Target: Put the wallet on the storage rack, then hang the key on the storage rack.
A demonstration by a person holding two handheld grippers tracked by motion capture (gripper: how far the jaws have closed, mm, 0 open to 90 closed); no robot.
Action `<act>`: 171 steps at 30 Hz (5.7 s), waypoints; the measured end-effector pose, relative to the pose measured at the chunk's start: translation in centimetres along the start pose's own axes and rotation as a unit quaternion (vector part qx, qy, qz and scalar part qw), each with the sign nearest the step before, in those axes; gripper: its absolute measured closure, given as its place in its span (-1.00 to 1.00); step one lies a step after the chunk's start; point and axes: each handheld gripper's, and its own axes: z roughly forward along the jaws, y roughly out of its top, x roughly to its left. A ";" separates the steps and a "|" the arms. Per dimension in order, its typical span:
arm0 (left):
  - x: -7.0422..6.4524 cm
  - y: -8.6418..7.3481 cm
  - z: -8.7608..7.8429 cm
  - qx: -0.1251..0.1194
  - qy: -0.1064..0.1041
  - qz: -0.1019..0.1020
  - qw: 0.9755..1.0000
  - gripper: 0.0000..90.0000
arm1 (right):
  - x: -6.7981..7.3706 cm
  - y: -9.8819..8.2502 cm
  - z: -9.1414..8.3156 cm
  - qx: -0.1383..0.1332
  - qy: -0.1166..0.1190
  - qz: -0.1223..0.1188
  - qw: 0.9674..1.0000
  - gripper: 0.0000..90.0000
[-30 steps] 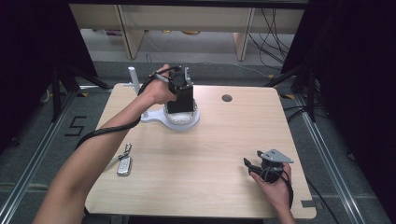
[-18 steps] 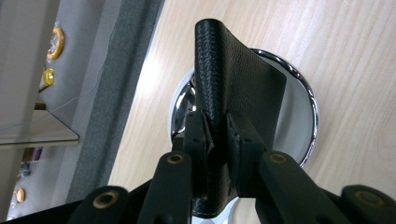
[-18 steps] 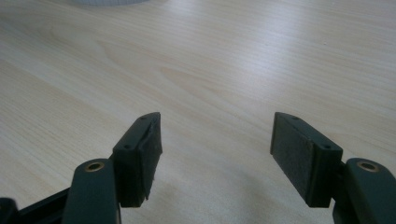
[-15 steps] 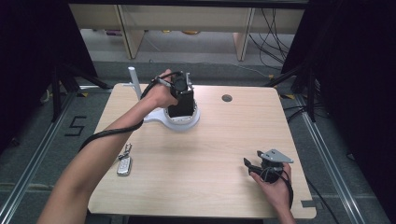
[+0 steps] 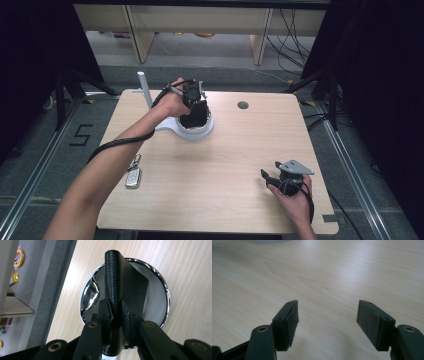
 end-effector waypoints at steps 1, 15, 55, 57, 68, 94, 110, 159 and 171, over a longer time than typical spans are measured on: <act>0.1 0.0 0.0 -0.001 0.001 -0.002 1.000 0.72 | 0.0 0.0 0.0 0.000 0.000 0.000 1.000 -0.23; 0.2 -0.5 -1.0 -0.044 0.004 -0.053 0.998 0.10 | 0.0 0.0 0.0 -0.001 0.001 -0.001 1.000 -0.23; -7.2 -16.2 -8.1 -0.084 -0.029 -0.215 0.973 -0.12 | -0.3 -0.1 0.0 -0.006 -0.003 0.027 1.000 -0.25; -7.4 -16.7 -8.1 -0.084 -0.030 -0.222 0.971 -0.14 | -0.2 0.0 0.0 -0.006 -0.005 0.025 1.000 -0.25; -8.3 -19.5 -7.8 -0.072 -0.034 -0.262 0.962 -0.20 | -0.2 0.0 0.1 -0.001 -0.009 0.023 1.000 -0.25; -7.3 -22.4 -0.3 0.087 -0.092 -0.426 0.896 0.06 | -0.1 0.0 0.2 0.003 -0.007 0.020 1.000 -0.25; -7.9 -22.1 1.3 0.144 -0.110 -0.439 0.880 0.36 | 0.0 0.1 0.2 0.007 -0.007 0.013 1.000 -0.25; -6.8 -21.0 2.2 0.195 -0.138 -0.375 0.896 0.67 | 0.1 0.0 0.1 0.007 -0.007 0.006 1.000 -0.26; -8.4 -22.2 1.4 0.122 -0.114 -0.380 0.910 0.67 | 0.1 0.0 0.2 0.007 -0.007 0.006 1.000 -0.25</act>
